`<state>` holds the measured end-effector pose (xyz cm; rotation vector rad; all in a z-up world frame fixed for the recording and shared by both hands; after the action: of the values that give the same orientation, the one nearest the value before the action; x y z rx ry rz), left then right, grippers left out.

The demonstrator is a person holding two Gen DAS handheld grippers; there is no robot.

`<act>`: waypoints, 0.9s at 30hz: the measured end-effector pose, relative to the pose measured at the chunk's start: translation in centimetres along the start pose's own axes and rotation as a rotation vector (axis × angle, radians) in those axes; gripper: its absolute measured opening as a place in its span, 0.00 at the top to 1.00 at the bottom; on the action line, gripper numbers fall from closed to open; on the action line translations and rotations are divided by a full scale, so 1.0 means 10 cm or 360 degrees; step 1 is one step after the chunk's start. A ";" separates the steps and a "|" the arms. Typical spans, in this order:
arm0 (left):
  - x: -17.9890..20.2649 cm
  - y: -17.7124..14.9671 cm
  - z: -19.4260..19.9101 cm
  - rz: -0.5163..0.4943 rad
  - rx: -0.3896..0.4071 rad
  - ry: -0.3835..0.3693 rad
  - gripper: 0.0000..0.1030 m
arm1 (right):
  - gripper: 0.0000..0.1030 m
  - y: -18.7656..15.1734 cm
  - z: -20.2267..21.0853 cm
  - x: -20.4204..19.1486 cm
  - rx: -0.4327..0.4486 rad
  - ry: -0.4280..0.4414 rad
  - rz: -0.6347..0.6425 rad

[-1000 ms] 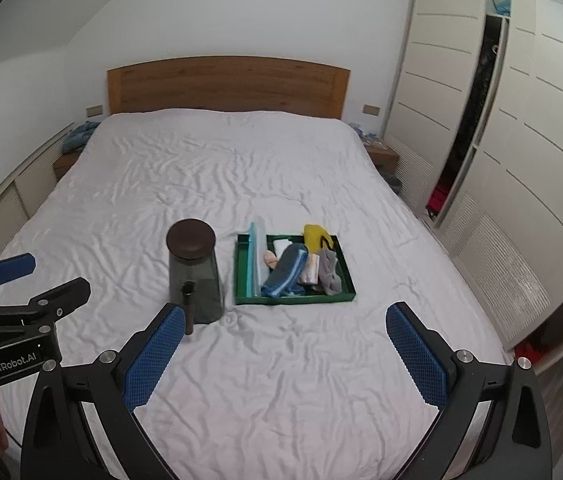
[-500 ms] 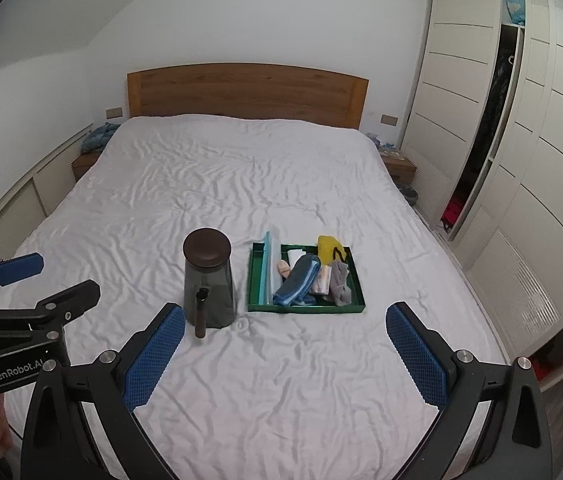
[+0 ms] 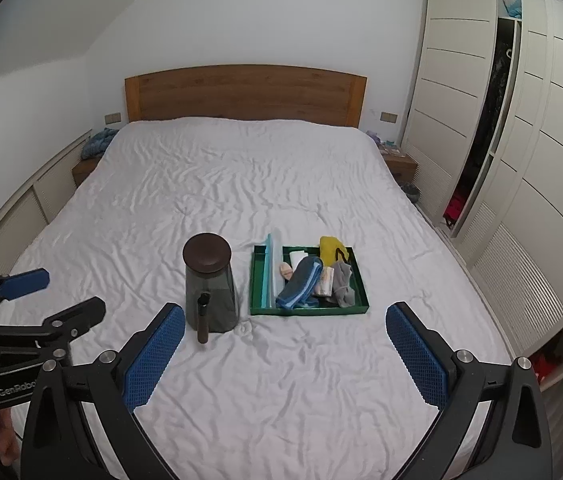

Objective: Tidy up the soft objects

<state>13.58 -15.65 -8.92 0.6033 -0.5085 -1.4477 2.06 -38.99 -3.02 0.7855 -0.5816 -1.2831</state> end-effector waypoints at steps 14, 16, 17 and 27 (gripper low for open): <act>-0.18 0.02 -0.05 0.0016 -0.0004 0.0028 0.23 | 0.00 0.07 -0.11 -0.10 -0.0026 0.0003 0.0024; -0.18 0.03 -0.05 0.0017 -0.0002 0.0028 0.23 | 0.00 0.07 -0.12 -0.09 -0.0033 0.0003 0.0021; -0.18 0.03 -0.05 0.0017 -0.0001 0.0028 0.23 | 0.00 0.08 -0.13 -0.09 -0.0033 0.0002 0.0020; -0.22 0.06 -0.08 0.0027 0.0004 0.0047 0.23 | 0.00 0.18 -0.27 -0.03 -0.0081 -0.0003 -0.0003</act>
<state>14.37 -13.40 -9.05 0.6201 -0.4914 -1.4203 5.15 -37.98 -3.21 0.7429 -0.5476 -1.2958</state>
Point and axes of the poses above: each gripper's, at about its wrist camera, not at the fingertips, and z roughly against the way its jaws point, x to its right, y to its top, the point moved 2 cm from there along -z, roughly the way its jaws point, and after that the axes turned 6 degrees about y, right-handed, at the moved point
